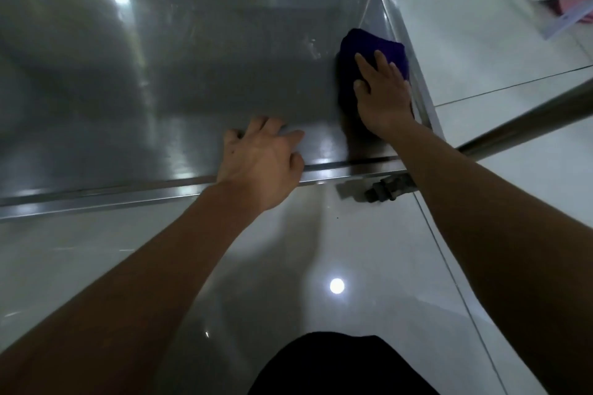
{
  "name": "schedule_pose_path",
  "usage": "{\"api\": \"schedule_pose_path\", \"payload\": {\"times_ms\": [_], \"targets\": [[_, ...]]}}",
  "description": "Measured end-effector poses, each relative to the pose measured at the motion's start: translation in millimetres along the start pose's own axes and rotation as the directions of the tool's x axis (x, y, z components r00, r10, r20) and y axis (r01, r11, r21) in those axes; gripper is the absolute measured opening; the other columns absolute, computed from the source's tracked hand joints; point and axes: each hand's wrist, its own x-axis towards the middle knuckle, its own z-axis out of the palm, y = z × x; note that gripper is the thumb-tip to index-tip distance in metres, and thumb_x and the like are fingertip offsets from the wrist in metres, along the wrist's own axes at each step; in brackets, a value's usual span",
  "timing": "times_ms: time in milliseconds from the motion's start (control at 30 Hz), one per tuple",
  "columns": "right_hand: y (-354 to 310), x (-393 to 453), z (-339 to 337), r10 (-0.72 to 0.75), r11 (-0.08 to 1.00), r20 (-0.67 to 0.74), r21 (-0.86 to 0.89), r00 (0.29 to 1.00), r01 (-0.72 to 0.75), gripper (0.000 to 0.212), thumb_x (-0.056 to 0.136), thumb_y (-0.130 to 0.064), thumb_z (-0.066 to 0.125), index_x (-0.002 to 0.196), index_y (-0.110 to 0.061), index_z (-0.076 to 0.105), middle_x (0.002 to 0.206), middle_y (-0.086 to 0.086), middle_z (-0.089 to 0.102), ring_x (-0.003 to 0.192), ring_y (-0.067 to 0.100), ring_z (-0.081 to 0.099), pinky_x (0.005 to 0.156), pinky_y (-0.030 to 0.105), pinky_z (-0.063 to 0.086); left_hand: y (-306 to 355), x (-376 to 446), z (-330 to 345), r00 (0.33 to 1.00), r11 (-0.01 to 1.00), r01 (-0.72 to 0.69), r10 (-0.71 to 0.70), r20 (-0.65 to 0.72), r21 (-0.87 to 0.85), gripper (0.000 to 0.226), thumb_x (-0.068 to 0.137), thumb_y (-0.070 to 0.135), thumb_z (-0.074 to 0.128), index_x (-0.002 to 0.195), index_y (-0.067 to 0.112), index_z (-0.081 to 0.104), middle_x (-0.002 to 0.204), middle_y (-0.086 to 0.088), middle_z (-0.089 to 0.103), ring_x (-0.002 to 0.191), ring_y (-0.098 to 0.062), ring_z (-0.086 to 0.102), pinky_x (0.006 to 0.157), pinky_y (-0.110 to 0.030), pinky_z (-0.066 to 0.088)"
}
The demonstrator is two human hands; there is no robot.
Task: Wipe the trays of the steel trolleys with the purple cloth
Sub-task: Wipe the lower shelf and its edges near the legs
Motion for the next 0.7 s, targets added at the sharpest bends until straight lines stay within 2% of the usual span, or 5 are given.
{"api": "schedule_pose_path", "payload": {"times_ms": [100,367,500,600,700], "targets": [[-40.5,5.7,10.9,-0.083,0.996,0.017,0.015,0.996,0.083,0.051,0.107,-0.034,0.027,0.157,-0.035,0.014,0.167,0.000,0.003,0.153,0.029,0.003,0.123,0.052,0.008,-23.6,-13.1,-9.4,0.999,0.999,0.027,-0.028,-0.042,-0.026,0.040,0.094,0.033,0.051,0.132,0.025,0.060,0.141,-0.001,0.049,0.129,-0.026,0.040,0.097,-0.044,0.036],[-170.2,12.8,49.9,-0.326,0.945,0.074,0.039,0.943,0.324,0.051,0.106,-0.038,0.026,0.156,-0.039,0.016,0.167,0.000,0.005,0.152,0.031,0.005,0.121,0.052,0.010,-122.4,-64.4,-39.1,0.965,0.967,0.253,-0.251,-0.077,0.013,0.039,0.093,0.031,0.053,0.130,0.022,0.062,0.136,-0.009,0.052,0.129,-0.032,0.041,0.099,-0.053,0.037],[-234.4,-2.6,68.3,-0.443,0.896,0.130,0.036,0.887,0.442,0.051,0.106,-0.040,0.027,0.155,-0.041,0.018,0.167,-0.002,0.006,0.152,0.030,0.005,0.120,0.053,0.007,-142.0,-80.7,-44.6,0.967,0.968,0.249,-0.250,-0.057,-0.015,0.040,0.093,0.028,0.052,0.130,0.022,0.062,0.138,-0.008,0.052,0.129,-0.032,0.041,0.097,-0.052,0.039],[-249.1,-21.2,74.6,-0.509,0.861,0.163,0.067,0.845,0.505,0.050,0.106,-0.039,0.027,0.155,-0.041,0.018,0.167,-0.003,0.004,0.153,0.027,0.003,0.121,0.051,0.003,-145.5,-86.3,-45.7,0.965,0.966,0.257,-0.257,-0.061,-0.005,0.037,0.095,0.029,0.049,0.129,0.022,0.063,0.136,-0.006,0.054,0.128,-0.030,0.043,0.096,-0.051,0.041],[-234.9,-39.2,72.4,-0.546,0.837,0.178,0.104,0.818,0.537,0.049,0.107,-0.038,0.029,0.155,-0.041,0.020,0.167,-0.005,0.005,0.153,0.024,0.002,0.121,0.048,0.000,-141.3,-88.0,-47.1,0.960,0.963,0.268,-0.268,-0.076,-0.017,0.034,0.097,0.028,0.047,0.126,0.022,0.064,0.133,-0.004,0.056,0.125,-0.028,0.045,0.096,-0.050,0.043]]}}
